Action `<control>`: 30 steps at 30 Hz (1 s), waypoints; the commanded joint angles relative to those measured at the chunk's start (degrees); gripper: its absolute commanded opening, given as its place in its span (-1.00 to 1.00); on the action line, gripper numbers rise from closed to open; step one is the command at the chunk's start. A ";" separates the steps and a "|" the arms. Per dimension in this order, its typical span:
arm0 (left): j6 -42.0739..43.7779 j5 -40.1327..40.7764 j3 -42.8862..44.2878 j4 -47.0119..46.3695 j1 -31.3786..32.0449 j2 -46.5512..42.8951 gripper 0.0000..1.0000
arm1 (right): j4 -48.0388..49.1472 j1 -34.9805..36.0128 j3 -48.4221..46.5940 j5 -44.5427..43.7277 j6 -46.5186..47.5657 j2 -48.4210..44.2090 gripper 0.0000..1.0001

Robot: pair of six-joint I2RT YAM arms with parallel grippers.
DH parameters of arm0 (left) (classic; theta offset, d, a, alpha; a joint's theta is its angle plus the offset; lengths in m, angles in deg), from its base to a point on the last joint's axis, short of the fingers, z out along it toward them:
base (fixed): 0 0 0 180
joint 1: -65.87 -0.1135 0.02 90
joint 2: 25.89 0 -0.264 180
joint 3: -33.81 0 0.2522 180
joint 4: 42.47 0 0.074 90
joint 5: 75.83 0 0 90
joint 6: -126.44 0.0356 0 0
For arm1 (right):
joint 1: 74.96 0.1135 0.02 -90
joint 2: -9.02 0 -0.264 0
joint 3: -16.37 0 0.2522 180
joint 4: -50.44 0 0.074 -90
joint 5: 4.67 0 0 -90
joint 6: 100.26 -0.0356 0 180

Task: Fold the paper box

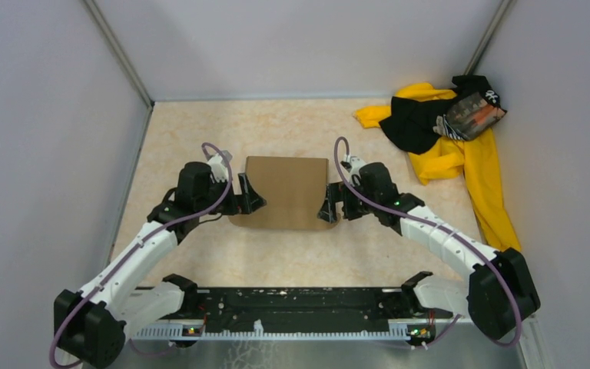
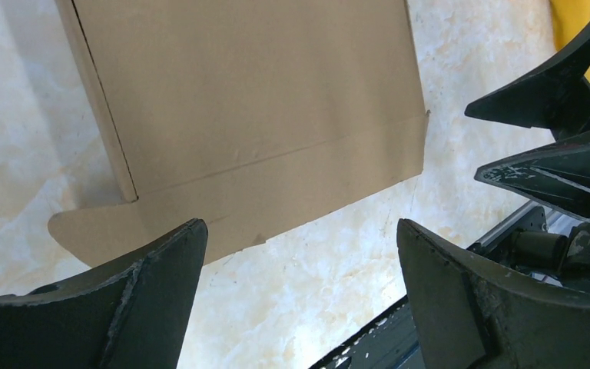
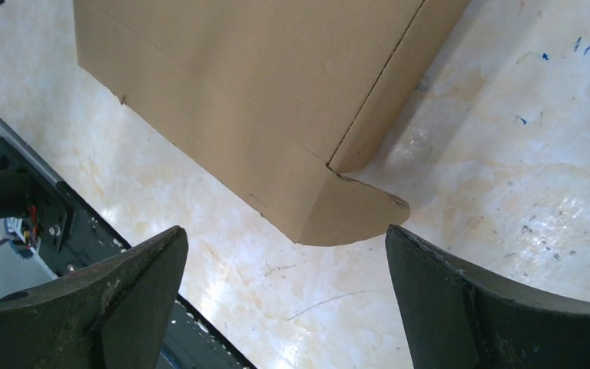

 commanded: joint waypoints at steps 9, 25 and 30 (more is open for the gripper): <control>-0.26 -2.14 3.91 0.36 -0.19 5.22 0.97 | 0.27 -0.69 -3.34 -0.65 -4.81 -1.24 0.97; 5.84 -0.18 0.92 -2.59 -6.53 3.67 0.97 | 18.08 -13.19 7.93 17.36 -9.66 -2.36 0.97; 3.75 -1.64 0.93 -7.22 -8.28 8.68 0.98 | 26.21 -15.71 10.10 22.51 -10.90 2.01 0.97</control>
